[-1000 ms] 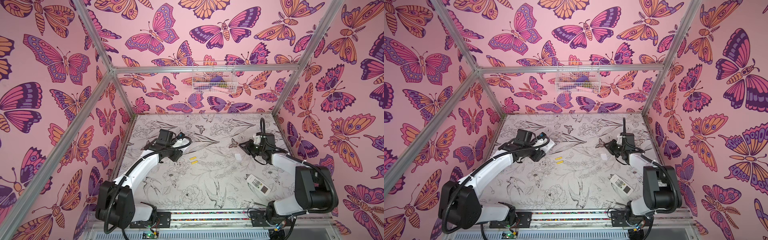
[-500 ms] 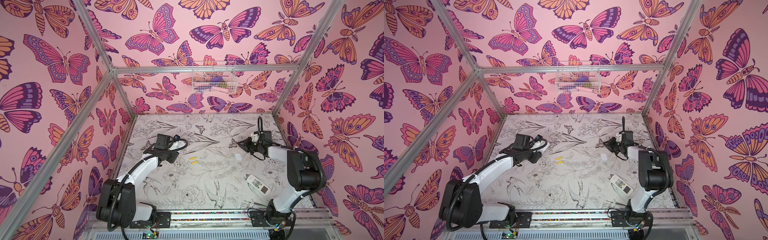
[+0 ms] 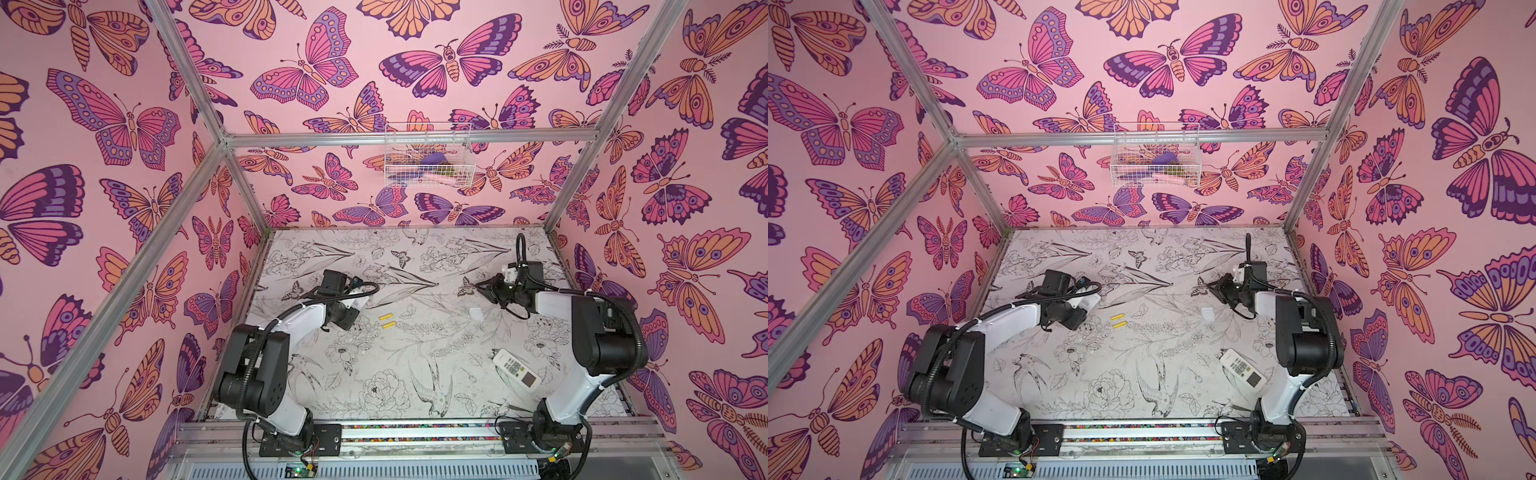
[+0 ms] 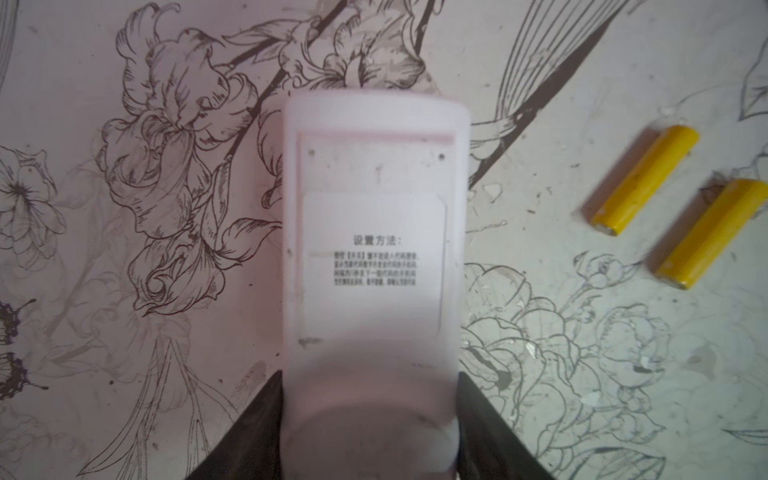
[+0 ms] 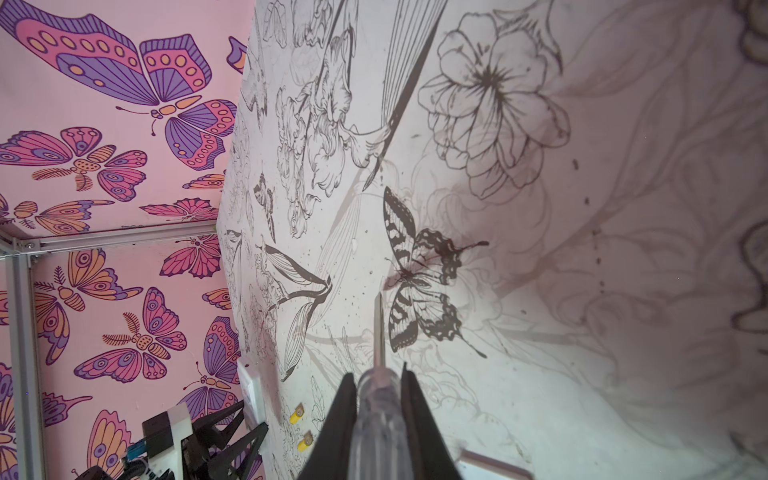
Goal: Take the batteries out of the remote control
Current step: 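Lower the white remote onto the table and open the left gripper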
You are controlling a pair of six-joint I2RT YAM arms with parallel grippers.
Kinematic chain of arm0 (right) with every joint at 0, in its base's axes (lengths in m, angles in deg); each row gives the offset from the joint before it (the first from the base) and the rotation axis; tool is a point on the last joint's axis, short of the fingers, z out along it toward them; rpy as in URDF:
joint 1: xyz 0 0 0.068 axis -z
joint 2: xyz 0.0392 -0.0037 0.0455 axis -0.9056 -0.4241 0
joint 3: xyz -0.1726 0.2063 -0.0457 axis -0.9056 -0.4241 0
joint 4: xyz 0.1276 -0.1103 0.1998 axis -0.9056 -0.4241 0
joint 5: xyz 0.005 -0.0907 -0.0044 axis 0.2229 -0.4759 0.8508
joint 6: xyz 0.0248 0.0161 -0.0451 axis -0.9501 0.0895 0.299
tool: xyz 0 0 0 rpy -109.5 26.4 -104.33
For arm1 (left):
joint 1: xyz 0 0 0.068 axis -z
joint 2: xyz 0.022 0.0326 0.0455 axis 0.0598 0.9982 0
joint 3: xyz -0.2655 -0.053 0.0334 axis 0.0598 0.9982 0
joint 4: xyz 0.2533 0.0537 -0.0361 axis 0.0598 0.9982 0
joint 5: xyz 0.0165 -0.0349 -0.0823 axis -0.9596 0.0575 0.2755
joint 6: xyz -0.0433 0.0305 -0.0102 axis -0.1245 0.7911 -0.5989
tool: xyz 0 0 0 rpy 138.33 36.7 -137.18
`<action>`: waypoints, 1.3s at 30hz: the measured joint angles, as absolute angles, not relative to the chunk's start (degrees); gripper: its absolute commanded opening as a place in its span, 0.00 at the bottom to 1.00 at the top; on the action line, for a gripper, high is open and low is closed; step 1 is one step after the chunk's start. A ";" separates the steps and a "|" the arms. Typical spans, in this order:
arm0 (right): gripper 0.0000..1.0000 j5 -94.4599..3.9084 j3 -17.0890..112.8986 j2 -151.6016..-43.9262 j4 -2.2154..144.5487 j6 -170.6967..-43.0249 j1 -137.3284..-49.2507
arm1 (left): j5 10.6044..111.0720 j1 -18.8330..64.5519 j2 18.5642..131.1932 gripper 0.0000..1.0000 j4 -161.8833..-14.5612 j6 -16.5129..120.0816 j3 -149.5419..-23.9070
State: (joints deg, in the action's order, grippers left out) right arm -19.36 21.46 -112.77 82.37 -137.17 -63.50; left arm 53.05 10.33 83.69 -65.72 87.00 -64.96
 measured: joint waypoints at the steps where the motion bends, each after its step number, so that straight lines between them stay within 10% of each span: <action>1: 0.13 -19.32 21.46 -112.99 82.50 -137.17 -63.50 | 53.05 10.29 84.11 0.56 -65.70 86.96 -65.14; 16: 0.19 -18.77 24.23 -115.65 82.72 -136.67 -63.37 | 53.82 9.69 85.33 0.85 -64.39 86.06 -66.56; 39: 0.36 -17.22 23.93 -119.06 83.20 -134.92 -60.07 | 60.33 8.80 73.07 0.93 -65.94 83.75 -64.46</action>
State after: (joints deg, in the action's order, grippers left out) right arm -17.22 23.93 -119.06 83.20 -134.92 -60.07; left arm 60.33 8.80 73.07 -65.94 83.75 -64.46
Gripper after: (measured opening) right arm 0.350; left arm 0.925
